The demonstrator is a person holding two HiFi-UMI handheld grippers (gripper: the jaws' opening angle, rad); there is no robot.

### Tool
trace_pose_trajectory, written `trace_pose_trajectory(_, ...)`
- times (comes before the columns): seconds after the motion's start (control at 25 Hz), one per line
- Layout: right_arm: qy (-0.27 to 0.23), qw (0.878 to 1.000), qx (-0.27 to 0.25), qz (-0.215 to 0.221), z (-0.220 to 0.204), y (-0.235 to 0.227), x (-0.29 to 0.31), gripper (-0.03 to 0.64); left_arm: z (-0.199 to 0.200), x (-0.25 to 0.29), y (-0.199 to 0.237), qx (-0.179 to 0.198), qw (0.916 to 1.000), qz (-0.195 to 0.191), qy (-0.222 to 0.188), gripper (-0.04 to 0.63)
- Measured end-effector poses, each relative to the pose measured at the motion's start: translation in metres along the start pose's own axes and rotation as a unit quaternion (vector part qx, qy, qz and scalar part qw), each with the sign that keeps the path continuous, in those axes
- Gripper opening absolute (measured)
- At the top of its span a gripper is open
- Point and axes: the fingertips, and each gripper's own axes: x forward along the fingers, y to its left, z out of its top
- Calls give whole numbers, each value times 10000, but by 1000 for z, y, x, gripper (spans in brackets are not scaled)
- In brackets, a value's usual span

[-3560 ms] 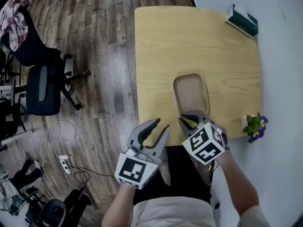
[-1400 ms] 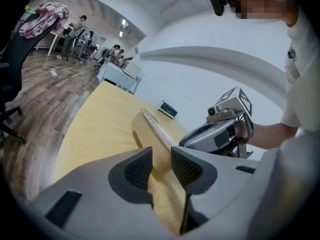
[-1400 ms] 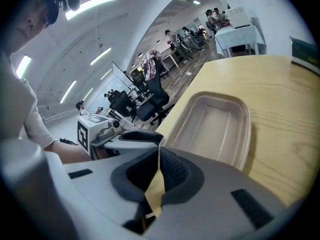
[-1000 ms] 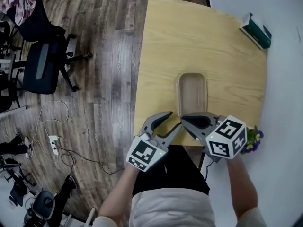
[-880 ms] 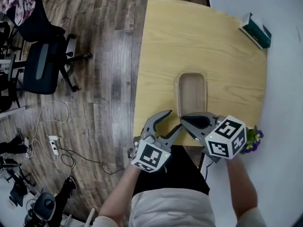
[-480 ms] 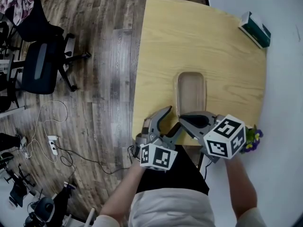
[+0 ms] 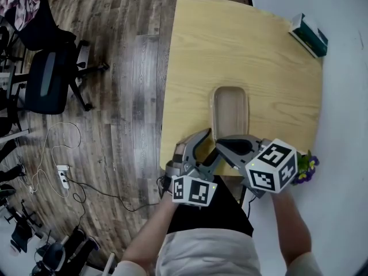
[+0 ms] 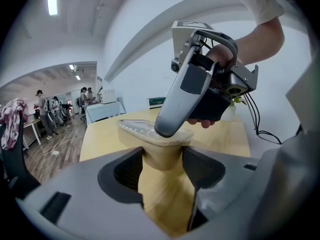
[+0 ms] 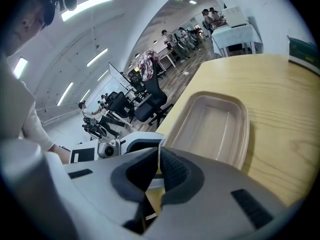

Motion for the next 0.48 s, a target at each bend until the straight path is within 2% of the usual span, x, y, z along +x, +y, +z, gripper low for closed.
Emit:
trace_pose_trajectory(0.16,49,10000,-33,-2,-1,0,0,18,-4,-1,0,-8,10000,6,60,232)
trace_pose_trajectory(0.48,93,9999,-39,97,1,6,2,18,-17,-2,3,-100,9997,-29,232,229)
